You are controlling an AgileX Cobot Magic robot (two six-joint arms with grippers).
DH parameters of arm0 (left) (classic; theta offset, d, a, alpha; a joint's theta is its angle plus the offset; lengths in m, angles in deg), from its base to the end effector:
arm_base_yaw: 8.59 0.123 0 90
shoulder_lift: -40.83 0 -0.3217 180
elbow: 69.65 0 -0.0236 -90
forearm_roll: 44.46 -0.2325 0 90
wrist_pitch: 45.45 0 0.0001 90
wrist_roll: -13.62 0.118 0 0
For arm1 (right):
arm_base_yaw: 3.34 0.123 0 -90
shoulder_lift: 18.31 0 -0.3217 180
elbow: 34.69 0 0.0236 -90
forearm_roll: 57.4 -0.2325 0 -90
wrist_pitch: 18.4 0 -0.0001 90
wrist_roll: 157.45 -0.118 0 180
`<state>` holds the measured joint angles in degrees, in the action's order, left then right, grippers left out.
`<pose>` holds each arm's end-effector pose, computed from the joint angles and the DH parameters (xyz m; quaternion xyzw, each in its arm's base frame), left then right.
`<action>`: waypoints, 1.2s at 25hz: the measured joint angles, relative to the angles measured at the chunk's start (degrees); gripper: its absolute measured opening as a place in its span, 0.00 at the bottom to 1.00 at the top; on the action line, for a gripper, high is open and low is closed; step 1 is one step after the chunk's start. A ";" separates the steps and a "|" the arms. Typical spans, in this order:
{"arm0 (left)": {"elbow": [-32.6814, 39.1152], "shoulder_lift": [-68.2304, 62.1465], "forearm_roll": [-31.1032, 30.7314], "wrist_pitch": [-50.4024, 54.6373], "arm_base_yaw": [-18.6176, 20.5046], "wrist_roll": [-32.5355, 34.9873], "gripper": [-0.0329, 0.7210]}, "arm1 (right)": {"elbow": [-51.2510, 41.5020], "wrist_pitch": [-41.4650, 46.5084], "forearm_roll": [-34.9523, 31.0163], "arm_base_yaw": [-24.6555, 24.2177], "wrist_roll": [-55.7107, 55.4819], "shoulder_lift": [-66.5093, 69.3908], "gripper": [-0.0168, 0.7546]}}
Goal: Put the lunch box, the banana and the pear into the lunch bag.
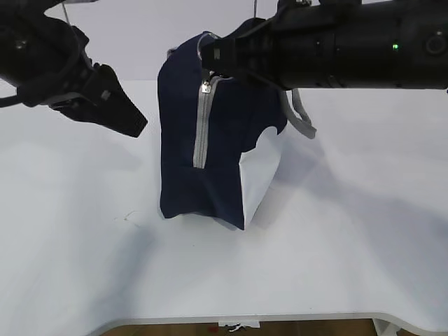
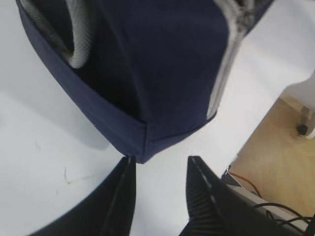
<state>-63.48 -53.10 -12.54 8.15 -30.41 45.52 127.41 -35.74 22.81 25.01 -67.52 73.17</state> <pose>0.2689 -0.1618 0.3347 0.3262 0.8843 -0.2324 0.2401 0.2861 0.1936 0.3579 -0.2120 0.7678 0.3084 0.5200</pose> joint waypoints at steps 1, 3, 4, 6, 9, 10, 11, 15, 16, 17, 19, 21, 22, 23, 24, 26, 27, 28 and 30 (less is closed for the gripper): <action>0.00 -0.66 0.36 -0.40 0.00 0.10 0.40 | 0.00 0.00 0.00 0.00 -0.12 0.00 0.01; 0.00 -1.75 2.06 -0.64 0.00 0.89 0.40 | 0.00 -0.22 0.00 0.00 -0.22 0.00 0.01; 0.00 -2.27 3.15 -0.69 0.00 1.49 0.40 | 0.00 -0.22 0.00 0.00 -0.22 0.00 0.01; 0.00 -3.05 5.09 -1.16 0.00 2.73 0.40 | 0.00 -0.31 0.00 0.00 -0.31 0.00 0.01; 0.00 -4.32 7.75 -1.80 0.00 4.47 0.40 | 0.00 -0.44 0.24 0.00 -0.67 0.00 0.01; 0.00 -4.79 8.61 -1.91 0.00 4.97 0.40 | 0.00 -0.44 0.24 0.00 -0.69 0.00 0.01; 0.00 -5.31 9.44 -1.91 0.00 5.42 0.40 | 0.00 -0.57 0.24 0.00 -0.80 0.00 0.01; 0.00 -6.85 12.28 -2.15 0.00 7.27 0.40 | 0.00 -0.57 0.84 0.00 -1.06 0.09 0.01; 0.00 -7.10 12.68 -2.37 0.00 7.58 0.40 | 0.00 -0.57 0.86 0.00 -1.15 0.09 0.01; 0.00 -7.25 12.91 -2.48 0.00 7.75 0.39 | 0.00 -0.57 0.96 0.00 -1.12 0.09 0.01; 0.00 -7.48 13.43 -2.61 0.00 7.95 0.37 | 0.00 -0.57 1.18 0.00 -1.17 0.09 0.01; 0.00 -7.49 13.51 -2.82 0.00 8.29 0.29 | 0.00 -0.57 1.20 0.00 -1.17 0.09 0.01; 0.00 -7.59 13.51 -2.85 0.00 8.29 0.25 | 0.00 -0.57 1.30 0.00 -1.26 0.09 0.01; 0.00 -7.59 13.51 -2.85 0.00 8.38 0.18 | 0.00 -0.66 1.30 0.00 -1.26 0.09 0.01; 0.00 -7.59 13.26 -2.85 0.00 8.41 0.12 | 0.00 -0.66 1.42 0.00 -1.26 0.09 0.01; 0.00 -7.59 12.15 -2.56 0.00 8.56 0.04 | 0.00 -0.68 1.52 0.00 -1.26 0.09 0.01; 0.00 -7.59 11.10 -1.97 0.00 8.56 0.03 | 0.00 -0.68 1.66 0.00 -1.26 0.09 0.01; 0.00 -7.59 9.76 -1.17 0.00 8.65 0.03 | 0.00 -0.68 1.76 0.00 -1.26 0.09 0.01; 0.00 -7.59 6.92 0.54 0.00 8.65 0.03 | 0.00 -0.68 1.98 0.00 -1.26 0.09 0.01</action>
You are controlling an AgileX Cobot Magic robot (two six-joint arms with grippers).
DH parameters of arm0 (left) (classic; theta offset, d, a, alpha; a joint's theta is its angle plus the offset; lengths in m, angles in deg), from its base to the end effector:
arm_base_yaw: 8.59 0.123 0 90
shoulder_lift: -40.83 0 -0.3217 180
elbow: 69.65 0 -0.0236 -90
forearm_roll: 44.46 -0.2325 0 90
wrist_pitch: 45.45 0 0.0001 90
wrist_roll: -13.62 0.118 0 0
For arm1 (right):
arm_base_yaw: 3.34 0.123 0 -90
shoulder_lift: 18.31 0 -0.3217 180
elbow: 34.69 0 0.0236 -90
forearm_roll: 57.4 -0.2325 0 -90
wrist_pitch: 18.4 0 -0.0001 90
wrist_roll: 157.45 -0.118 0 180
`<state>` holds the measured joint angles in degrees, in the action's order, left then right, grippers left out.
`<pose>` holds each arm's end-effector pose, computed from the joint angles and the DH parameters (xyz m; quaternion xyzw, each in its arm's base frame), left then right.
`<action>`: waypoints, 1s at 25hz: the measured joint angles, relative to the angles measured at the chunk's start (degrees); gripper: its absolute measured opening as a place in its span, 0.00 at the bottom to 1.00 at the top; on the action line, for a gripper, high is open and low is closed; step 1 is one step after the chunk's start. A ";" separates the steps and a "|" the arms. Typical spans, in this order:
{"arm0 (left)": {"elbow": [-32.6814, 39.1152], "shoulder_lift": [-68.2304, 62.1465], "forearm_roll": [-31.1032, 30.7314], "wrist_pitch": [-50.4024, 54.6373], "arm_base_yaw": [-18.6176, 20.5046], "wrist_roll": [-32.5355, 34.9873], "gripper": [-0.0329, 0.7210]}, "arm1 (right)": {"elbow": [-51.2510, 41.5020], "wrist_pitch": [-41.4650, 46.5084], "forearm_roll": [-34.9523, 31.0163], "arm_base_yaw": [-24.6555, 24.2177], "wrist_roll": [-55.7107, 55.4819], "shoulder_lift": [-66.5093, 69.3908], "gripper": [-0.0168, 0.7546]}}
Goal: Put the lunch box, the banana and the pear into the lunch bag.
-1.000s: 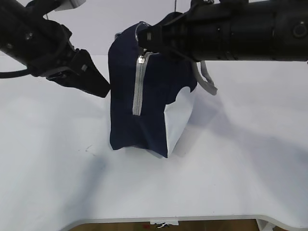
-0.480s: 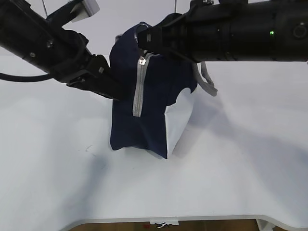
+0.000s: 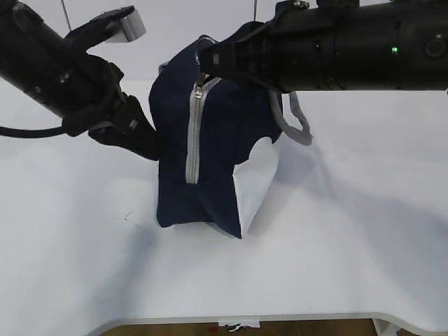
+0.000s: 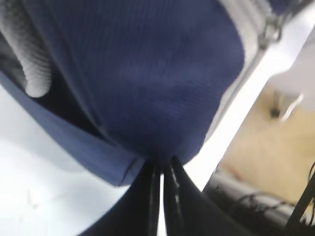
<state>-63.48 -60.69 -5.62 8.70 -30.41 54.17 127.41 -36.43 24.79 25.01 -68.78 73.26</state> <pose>0.2897 -0.1806 0.2981 0.3541 0.8743 -0.2687 0.1952 0.2850 0.1948 0.3566 -0.2209 0.7680 0.3089 0.5157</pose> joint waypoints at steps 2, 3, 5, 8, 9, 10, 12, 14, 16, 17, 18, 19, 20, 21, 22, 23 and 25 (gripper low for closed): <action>-0.23 0.00 -2.89 1.44 0.00 0.02 0.03 | 0.00 0.30 0.12 0.04 0.00 0.13 0.01; -0.23 0.00 -3.92 2.09 0.00 0.12 0.03 | 0.00 0.53 0.25 0.04 0.00 0.12 0.01; -0.23 0.00 -6.14 3.26 -0.02 0.12 0.03 | 0.00 1.27 0.25 0.13 0.00 0.12 0.01; -0.23 0.88 -8.25 4.13 -0.12 0.12 0.03 | 0.23 2.63 0.77 0.13 0.00 0.12 0.01; -0.23 1.42 -8.83 4.29 -0.12 0.12 0.03 | 0.62 3.18 1.00 0.13 0.00 0.12 0.01; -0.23 2.02 -9.60 4.42 -0.12 0.12 0.03 | 0.98 3.95 1.46 0.16 0.00 0.12 0.01; -0.23 3.22 -10.75 5.17 -0.12 0.12 0.03 | 2.11 5.87 2.41 0.16 0.00 0.12 0.01; -0.23 4.30 -11.57 6.00 -0.12 0.12 0.03 | 2.82 8.32 3.67 0.16 0.00 0.12 0.01; -0.23 4.93 -12.43 7.25 -0.12 0.12 0.03 | 3.55 10.81 4.64 0.25 -0.10 0.12 0.01; -0.23 5.04 -12.86 7.79 -0.12 0.12 0.03 | 3.64 11.82 5.32 0.25 -0.04 0.12 0.01; -0.23 5.15 -13.20 8.31 -0.12 0.12 0.03 | 3.73 12.56 5.73 0.25 -0.04 0.12 0.01; -0.23 5.15 -13.44 8.59 -0.12 0.12 0.03 | 3.73 13.53 6.29 0.25 -0.04 0.12 0.01; -0.23 5.15 -13.57 9.00 -0.12 0.12 0.03 | 3.77 14.49 6.84 0.25 -0.04 0.22 0.01; -0.23 5.15 -13.66 9.37 -0.12 0.12 0.03 | 3.77 15.35 7.44 0.25 -0.04 0.35 0.01; -0.23 5.38 -13.80 9.75 -0.12 0.12 0.03 | 3.87 16.36 7.85 0.25 -0.04 0.59 0.01; -0.23 5.56 -13.90 9.87 -0.12 0.12 0.03 | 4.14 17.31 8.41 0.25 -0.04 1.03 0.01; -0.23 6.25 -14.28 10.24 -0.12 0.12 0.03 | 4.41 18.97 9.40 0.25 -0.04 1.77 0.01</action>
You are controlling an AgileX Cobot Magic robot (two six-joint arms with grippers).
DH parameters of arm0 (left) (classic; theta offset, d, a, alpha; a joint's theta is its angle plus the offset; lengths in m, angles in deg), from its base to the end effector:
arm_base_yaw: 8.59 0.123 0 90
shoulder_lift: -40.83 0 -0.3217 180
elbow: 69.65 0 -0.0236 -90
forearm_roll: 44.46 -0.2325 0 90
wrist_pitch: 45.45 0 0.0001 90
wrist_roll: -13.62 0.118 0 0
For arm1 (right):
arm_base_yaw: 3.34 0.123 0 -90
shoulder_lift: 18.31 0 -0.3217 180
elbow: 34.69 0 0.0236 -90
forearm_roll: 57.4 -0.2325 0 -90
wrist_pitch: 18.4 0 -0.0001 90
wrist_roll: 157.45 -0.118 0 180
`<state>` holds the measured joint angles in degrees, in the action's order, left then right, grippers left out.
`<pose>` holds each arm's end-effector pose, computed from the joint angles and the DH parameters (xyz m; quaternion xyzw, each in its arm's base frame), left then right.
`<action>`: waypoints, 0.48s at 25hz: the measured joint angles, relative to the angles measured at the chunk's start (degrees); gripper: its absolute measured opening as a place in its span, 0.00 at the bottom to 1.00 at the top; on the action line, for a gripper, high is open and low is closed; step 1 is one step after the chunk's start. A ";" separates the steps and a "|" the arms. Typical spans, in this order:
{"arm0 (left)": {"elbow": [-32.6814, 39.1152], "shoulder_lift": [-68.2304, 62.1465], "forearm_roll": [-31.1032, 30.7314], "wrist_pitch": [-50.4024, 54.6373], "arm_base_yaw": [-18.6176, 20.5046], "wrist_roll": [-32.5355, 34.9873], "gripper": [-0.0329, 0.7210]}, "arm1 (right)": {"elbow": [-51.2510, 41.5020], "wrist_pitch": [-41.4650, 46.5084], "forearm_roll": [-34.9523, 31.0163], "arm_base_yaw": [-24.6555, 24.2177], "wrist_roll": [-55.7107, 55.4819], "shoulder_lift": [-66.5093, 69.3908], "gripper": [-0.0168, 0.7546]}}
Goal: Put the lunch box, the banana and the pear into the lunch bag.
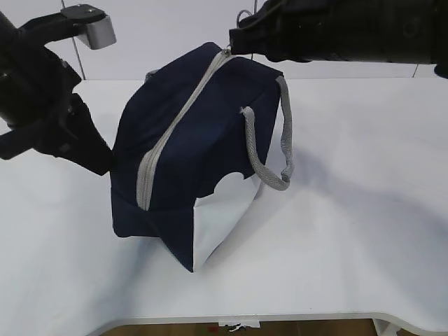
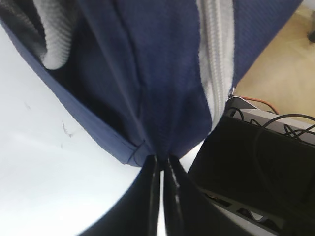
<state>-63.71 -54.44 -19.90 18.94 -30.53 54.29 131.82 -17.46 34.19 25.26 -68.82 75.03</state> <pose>0.2555 -0.1506 0.3164 0.4463 0.8632 -0.1792 0.1537 0.3180 0.1711 0.3653 -0.1951 0.7788 0.1398 0.5796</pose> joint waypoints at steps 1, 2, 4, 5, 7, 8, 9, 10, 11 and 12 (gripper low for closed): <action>0.00 0.41 -0.21 0.23 0.00 0.00 0.03 | 0.35 0.68 0.43 0.00 0.00 0.53 0.01; 0.00 0.89 -0.35 0.46 0.00 0.00 0.03 | 0.67 1.15 0.67 0.00 0.00 1.20 0.01; 0.00 1.50 -0.70 0.97 0.00 0.00 0.03 | 1.52 2.63 0.92 1.06 0.00 2.35 0.01; 0.00 1.76 -0.96 1.28 0.00 0.00 0.03 | 1.97 3.78 0.95 1.84 0.00 2.98 0.01; 0.00 2.00 -2.16 2.46 0.00 0.00 0.03 | 2.75 4.34 1.05 2.74 0.00 4.06 0.01; 0.00 1.99 -2.60 2.71 0.00 0.00 0.03 | 3.27 4.60 1.05 2.86 0.00 4.72 0.01; 0.00 2.12 -3.07 2.86 0.00 0.00 0.03 | 3.64 5.00 1.22 2.96 0.00 5.32 0.01; 0.00 2.23 -3.32 2.86 0.00 0.00 0.03 | 3.81 5.39 1.36 2.96 0.00 5.75 0.01; 0.00 2.23 -3.38 2.86 0.00 0.00 0.03 | 3.95 5.87 1.47 2.96 0.00 6.23 0.01; 0.00 2.23 -3.38 2.86 0.00 0.00 0.03 | 4.07 6.16 1.51 2.96 0.00 6.50 0.01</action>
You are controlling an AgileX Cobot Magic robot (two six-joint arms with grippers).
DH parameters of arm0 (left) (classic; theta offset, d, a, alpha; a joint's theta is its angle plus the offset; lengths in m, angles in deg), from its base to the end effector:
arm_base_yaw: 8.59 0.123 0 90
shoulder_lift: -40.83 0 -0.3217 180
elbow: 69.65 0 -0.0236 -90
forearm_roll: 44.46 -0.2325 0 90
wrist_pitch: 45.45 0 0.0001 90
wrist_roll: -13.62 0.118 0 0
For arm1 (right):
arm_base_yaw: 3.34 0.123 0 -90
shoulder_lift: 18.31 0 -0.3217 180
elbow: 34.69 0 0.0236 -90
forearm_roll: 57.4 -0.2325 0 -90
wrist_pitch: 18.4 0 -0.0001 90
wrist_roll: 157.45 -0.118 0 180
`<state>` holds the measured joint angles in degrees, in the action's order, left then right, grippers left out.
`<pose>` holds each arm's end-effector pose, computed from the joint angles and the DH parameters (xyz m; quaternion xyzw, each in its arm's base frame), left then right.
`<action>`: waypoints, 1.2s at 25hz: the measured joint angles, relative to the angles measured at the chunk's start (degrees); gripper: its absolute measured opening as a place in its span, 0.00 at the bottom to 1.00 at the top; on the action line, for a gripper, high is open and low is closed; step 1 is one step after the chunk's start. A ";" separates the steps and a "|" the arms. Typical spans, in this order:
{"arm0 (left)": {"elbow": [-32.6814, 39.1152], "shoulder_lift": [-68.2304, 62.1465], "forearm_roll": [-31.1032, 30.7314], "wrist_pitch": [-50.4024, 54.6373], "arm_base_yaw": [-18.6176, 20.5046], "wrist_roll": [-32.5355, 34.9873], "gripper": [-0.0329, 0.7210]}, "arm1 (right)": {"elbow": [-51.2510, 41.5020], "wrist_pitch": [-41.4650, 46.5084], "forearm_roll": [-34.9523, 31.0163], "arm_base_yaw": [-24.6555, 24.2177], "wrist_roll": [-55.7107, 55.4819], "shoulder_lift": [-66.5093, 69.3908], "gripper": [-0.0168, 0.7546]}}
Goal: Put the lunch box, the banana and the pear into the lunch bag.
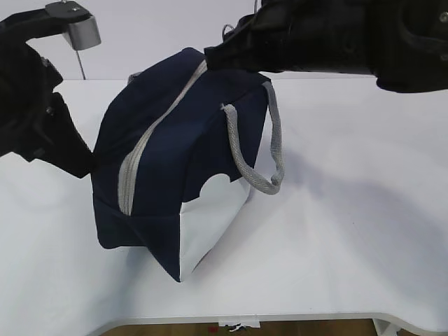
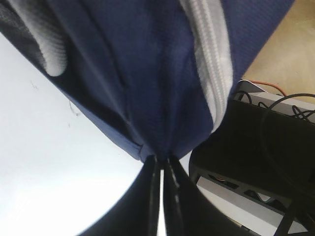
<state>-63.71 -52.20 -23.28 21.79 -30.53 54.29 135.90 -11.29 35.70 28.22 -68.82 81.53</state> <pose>0.2446 -0.1409 0.3240 0.4641 0.8599 -0.1552 0.1452 0.3426 0.1932 0.3477 -0.1982 0.7881 0.1006 0.5740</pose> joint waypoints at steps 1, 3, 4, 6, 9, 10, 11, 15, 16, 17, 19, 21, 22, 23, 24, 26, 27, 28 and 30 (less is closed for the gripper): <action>0.00 0.00 0.00 0.00 0.11 0.00 0.03 | 0.08 0.09 0.09 0.00 0.00 0.26 0.01; 0.00 0.11 0.00 0.15 0.11 0.00 0.03 | 0.38 0.30 0.13 -0.11 0.00 0.82 0.01; 0.00 0.23 0.00 0.42 0.20 0.00 0.03 | 0.43 0.61 0.22 -0.11 0.00 0.95 0.01; 0.00 0.83 -0.08 1.43 0.20 0.00 0.03 | 0.53 1.40 0.22 -0.11 0.00 0.95 0.01; 0.00 2.26 -0.28 2.42 0.20 0.00 0.03 | 0.72 1.79 0.22 -0.54 0.00 0.95 0.01; 0.00 2.62 -0.37 2.42 0.20 0.00 0.03 | 0.72 1.79 0.11 -0.95 0.00 0.95 0.01; 0.00 2.80 -0.43 2.42 0.20 0.00 0.03 | 0.72 1.68 -0.10 -1.39 0.00 0.95 0.01; 0.00 3.70 -0.51 2.55 0.20 -0.36 0.03 | 0.72 1.68 -0.30 -3.15 -0.43 0.95 0.01; 0.00 3.80 -0.51 2.55 0.20 -0.48 0.03 | 0.72 1.52 -0.44 -3.38 -0.43 0.95 0.01; 0.00 3.93 -0.51 2.55 0.20 -0.57 0.03 | 0.72 1.15 -0.43 -3.47 -0.43 0.95 0.01; 0.00 3.93 0.70 1.51 0.20 -0.95 0.03 | 0.72 -0.25 -0.43 -3.51 -0.82 0.95 0.01; 0.00 3.93 2.54 -0.28 0.20 -1.06 0.03 | 0.72 -1.39 -0.43 -3.51 -1.63 0.95 0.01; 0.00 3.93 3.76 -1.24 0.20 -1.06 0.03 | 0.81 -1.50 -0.43 -3.51 -1.97 0.95 0.01; 0.00 3.93 5.14 -2.09 0.20 -1.18 0.03 | 0.81 -1.61 -0.43 -3.51 -2.39 0.95 0.01; 0.00 3.93 6.47 -2.62 0.20 -1.18 0.03 | 0.81 -1.61 -0.43 -3.51 -2.77 0.95 0.01; 0.00 3.69 9.86 -3.85 0.20 -1.26 0.07 | 0.81 -2.13 -0.43 -3.51 -3.02 0.95 0.01; 0.00 3.55 11.44 -4.47 0.20 -1.26 0.12 | 0.81 -2.36 -0.43 -3.51 -3.14 0.95 0.01; 0.00 3.21 12.64 -5.54 0.20 -1.26 0.18 | 0.81 -2.62 -0.43 -3.51 -3.25 0.95 0.01; 0.00 2.81 14.63 -7.65 0.20 -1.26 0.34 | 0.81 -2.89 -0.43 -3.51 -3.34 0.95 0.01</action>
<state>-63.71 -49.39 -8.64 14.14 -30.33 53.03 136.70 -14.18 35.27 24.71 -72.17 82.48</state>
